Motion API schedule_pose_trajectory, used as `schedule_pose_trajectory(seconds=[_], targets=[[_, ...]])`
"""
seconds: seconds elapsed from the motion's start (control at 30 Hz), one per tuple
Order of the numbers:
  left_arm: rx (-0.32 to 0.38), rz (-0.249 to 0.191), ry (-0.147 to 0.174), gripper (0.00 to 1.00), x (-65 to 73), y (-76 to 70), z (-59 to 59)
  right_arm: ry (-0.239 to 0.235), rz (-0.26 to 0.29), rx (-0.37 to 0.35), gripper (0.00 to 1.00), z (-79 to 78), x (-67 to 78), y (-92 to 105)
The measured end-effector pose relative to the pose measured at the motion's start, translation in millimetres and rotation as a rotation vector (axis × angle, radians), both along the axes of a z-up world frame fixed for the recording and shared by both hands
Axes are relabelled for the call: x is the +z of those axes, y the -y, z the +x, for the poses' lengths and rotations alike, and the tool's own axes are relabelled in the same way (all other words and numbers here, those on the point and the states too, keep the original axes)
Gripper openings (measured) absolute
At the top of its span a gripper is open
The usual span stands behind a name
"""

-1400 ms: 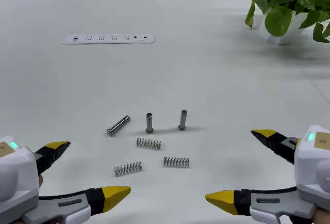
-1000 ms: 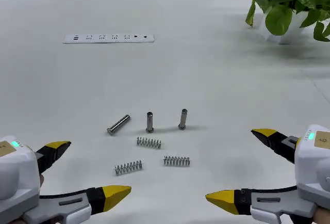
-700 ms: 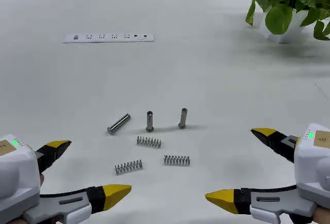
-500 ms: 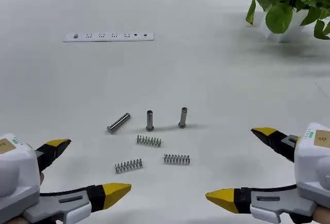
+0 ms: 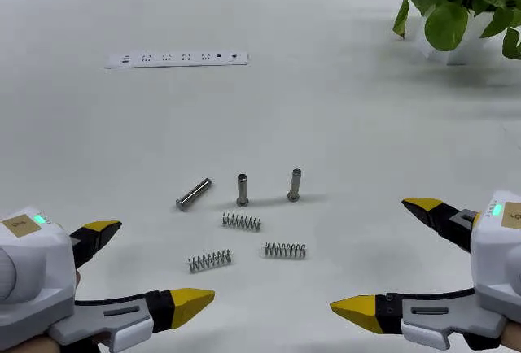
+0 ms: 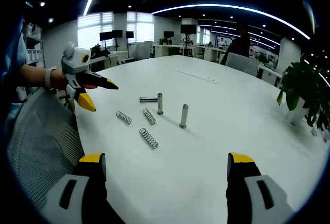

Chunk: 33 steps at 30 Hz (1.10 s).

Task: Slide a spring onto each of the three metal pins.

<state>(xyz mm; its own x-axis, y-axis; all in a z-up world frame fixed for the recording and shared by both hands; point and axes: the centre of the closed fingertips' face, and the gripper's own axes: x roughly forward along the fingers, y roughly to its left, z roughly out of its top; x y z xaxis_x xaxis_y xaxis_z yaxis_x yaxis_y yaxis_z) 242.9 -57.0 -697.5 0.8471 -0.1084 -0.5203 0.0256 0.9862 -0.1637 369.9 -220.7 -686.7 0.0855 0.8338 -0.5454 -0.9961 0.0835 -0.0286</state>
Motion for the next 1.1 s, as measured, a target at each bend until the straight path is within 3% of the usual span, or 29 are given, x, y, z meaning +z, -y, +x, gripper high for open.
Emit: schedule_pose_trajectory(seconds=[0.5,0.6,0.97,1.1], targets=[[-0.086,0.025,-0.066,0.97,-5.6,3.6,12.7,-0.009,0.01,0.019,0.99,-4.6,0.3,-5.6],[-0.108,0.045,-0.085,0.95,-7.6,-5.9,16.8,-0.011,0.008,0.025,0.99,-6.0,-0.7,-6.4],[-0.138,0.085,-0.093,0.84,-1.5,-23.0,39.3,-0.014,0.016,0.028,0.99,-5.5,0.5,-6.8],[-0.144,0.07,-0.106,0.82,-1.5,-24.7,44.0,-0.017,0.016,0.029,0.99,-6.9,0.0,-6.7]])
